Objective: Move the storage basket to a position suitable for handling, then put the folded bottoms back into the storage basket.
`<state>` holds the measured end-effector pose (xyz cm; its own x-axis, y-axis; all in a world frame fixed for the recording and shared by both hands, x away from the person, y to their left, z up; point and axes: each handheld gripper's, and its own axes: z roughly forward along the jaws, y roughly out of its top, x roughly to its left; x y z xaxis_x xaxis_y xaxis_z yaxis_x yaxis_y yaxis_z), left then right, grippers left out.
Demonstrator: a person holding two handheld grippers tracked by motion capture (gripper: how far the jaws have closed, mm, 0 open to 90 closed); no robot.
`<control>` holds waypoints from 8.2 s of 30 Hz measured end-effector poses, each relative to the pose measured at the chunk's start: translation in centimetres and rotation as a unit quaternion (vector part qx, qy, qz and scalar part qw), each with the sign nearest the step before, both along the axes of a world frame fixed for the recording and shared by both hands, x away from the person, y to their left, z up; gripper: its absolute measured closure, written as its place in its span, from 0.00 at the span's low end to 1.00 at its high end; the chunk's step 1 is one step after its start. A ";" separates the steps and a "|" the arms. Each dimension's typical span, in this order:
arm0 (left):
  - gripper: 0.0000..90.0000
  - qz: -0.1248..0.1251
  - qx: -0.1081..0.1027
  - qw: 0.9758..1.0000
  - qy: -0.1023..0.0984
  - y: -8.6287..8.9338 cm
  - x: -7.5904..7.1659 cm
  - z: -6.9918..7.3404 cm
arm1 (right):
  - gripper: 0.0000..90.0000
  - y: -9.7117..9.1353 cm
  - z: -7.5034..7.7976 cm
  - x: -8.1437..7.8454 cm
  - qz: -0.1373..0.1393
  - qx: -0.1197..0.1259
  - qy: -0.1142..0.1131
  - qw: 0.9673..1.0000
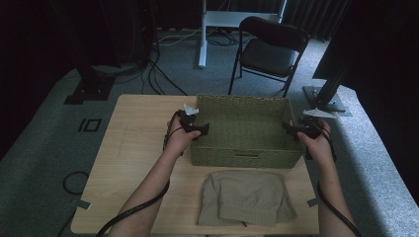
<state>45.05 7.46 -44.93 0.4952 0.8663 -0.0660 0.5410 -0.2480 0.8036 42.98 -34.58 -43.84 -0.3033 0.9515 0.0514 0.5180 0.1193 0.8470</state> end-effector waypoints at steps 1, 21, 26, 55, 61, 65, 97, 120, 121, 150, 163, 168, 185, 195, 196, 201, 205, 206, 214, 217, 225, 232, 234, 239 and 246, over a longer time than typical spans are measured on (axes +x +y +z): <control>0.29 0.000 -0.003 1.000 -0.002 0.1 -0.1 0.3 | 0.27 0.1 0.1 -0.1 0.005 0.001 -0.004 1.000; 0.20 -0.077 -0.047 0.996 -0.018 0.7 -4.5 3.0 | 0.15 2.5 1.2 -3.4 0.063 -0.001 -0.058 0.996; 0.20 -0.110 -0.039 0.993 -0.023 0.3 -5.7 3.0 | 0.15 2.8 1.6 -4.5 0.085 0.010 -0.063 0.994; 0.20 -0.192 -0.039 0.979 -0.057 -1.5 -13.3 1.9 | 0.15 4.5 0.7 -12.3 0.152 0.006 -0.089 0.984; 0.20 -0.204 -0.044 0.977 -0.053 -2.0 -14.6 0.6 | 0.15 4.8 -0.7 -13.8 0.160 0.007 -0.081 0.984; 0.20 -0.206 -0.037 0.976 -0.053 -2.4 -15.4 -0.5 | 0.16 4.8 -1.9 -14.7 0.172 0.011 -0.069 0.983; 0.20 -0.163 0.008 0.985 0.061 -3.9 -15.3 -9.5 | 0.15 3.3 -11.3 -15.4 0.095 -0.029 0.048 0.994; 0.21 -0.147 0.018 0.987 0.053 -5.0 -15.4 -10.3 | 0.26 4.4 -11.7 -15.1 0.088 -0.033 0.079 0.992; 0.26 -0.152 0.016 0.987 0.051 -5.0 -15.4 -10.3 | 0.31 4.4 -11.7 -15.2 0.095 -0.031 0.076 0.992; 0.90 -0.185 -0.067 0.980 0.030 -3.6 -15.5 -5.4 | 0.89 5.8 -6.1 -16.9 0.149 0.006 0.061 0.987; 0.90 -0.198 -0.075 0.977 -0.015 -3.4 -15.2 -0.6 | 0.89 5.1 -1.6 -16.9 0.145 0.032 0.012 0.989; 0.90 -0.201 -0.074 0.976 -0.032 -3.4 -14.7 1.4 | 0.89 4.9 0.4 -16.8 0.145 0.043 -0.008 0.988; 0.90 -0.203 -0.083 0.972 -0.082 -3.5 -11.1 7.0 | 0.89 4.4 6.4 -13.7 0.136 0.051 -0.061 0.988; 0.90 -0.195 -0.091 0.972 -0.100 -3.5 -8.1 9.6 | 0.89 4.4 9.3 -10.6 0.129 0.055 -0.077 0.987; 0.90 -0.195 -0.089 0.971 -0.105 -3.5 -7.6 9.7 | 0.89 4.4 9.4 -10.4 0.129 0.052 -0.079 0.987; 0.90 -0.188 -0.097 0.971 -0.111 -3.7 -5.9 9.9 | 0.89 4.3 9.8 -8.7 0.128 0.053 -0.083 0.987; 0.90 -0.183 -0.097 0.971 -0.116 -4.2 -4.3 10.0 | 0.89 4.1 10.1 -7.1 0.120 0.055 -0.082 0.988; 0.90 -0.182 -0.099 0.971 -0.117 -4.3 -3.9 10.0 | 0.89 4.0 10.2 -6.7 0.118 0.056 -0.080 0.988; 0.90 -0.162 -0.103 0.973 -0.125 -4.9 -1.1 8.9 | 0.89 3.5 9.3 -3.5 0.101 0.082 -0.066 0.989; 0.90 -0.155 -0.106 0.975 -0.121 -5.2 -0.4 8.0 | 0.89 3.3 8.5 -2.2 0.096 0.081 -0.062 0.990; 0.90 -0.135 -0.108 0.979 -0.110 -5.7 1.8 4.8 | 0.88 3.3 5.3 0.8 0.078 0.075 -0.049 0.993; 0.90 -0.122 -0.110 0.982 -0.091 -5.7 2.8 2.7 | 0.88 3.6 2.7 2.4 0.071 0.067 -0.046 0.994; 0.90 -0.114 -0.101 0.985 -0.082 -5.8 3.1 1.4 | 0.88 4.0 1.4 3.2 0.071 0.054 -0.037 0.995; 0.89 -0.102 -0.097 0.988 -0.060 -5.9 3.7 -0.3 | 0.88 4.2 -0.5 4.1 0.064 0.058 -0.023 0.996; 0.88 -0.098 -0.070 0.992 -0.032 -6.2 4.3 -2.1 | 0.88 4.6 -2.9 5.3 0.048 0.059 0.027 0.997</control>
